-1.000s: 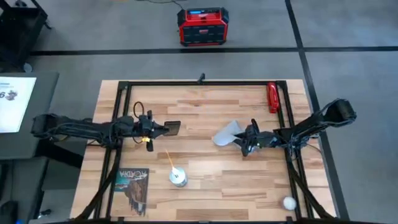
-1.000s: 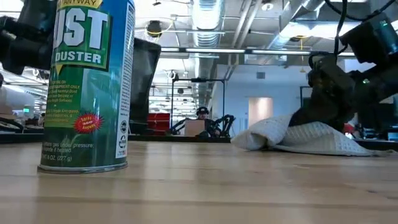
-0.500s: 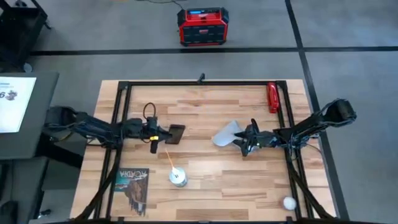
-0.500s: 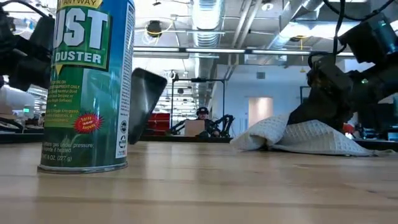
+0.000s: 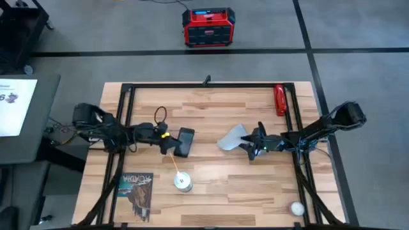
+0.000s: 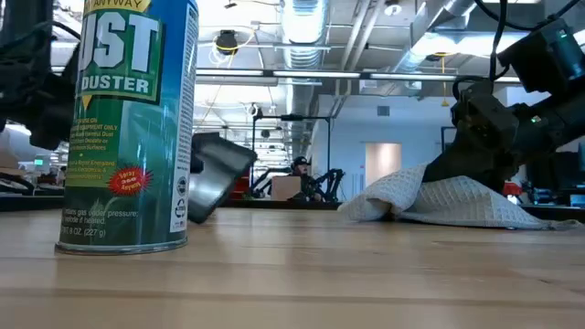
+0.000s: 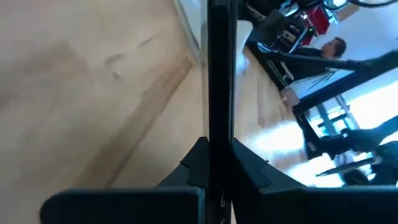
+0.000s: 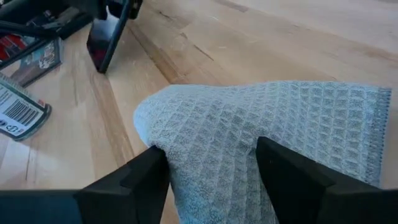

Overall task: Apply microfiber cloth
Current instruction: Wipe the front of the cellphone with the microfiber cloth

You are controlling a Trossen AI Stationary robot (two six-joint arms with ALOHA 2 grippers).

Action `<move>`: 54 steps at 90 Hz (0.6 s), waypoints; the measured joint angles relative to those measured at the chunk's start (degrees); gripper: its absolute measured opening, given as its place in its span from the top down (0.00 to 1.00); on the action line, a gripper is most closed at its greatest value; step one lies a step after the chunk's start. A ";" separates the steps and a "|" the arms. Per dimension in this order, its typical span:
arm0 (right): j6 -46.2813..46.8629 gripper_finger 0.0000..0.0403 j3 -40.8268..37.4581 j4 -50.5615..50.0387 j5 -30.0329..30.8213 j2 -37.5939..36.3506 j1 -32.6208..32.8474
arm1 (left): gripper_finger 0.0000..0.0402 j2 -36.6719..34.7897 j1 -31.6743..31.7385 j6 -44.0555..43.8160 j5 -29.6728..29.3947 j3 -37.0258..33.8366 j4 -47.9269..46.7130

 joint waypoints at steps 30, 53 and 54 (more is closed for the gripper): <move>-0.98 0.45 0.01 -0.04 -0.02 0.00 0.20 | 0.94 5.42 -0.02 -1.39 1.30 2.64 -0.20; -0.99 0.45 0.01 0.00 -0.02 0.00 0.20 | 0.76 5.63 -0.04 0.75 1.15 4.28 -1.36; -0.98 0.45 0.01 0.00 -0.02 0.00 0.20 | 0.75 5.63 -0.04 0.83 1.17 4.31 -1.36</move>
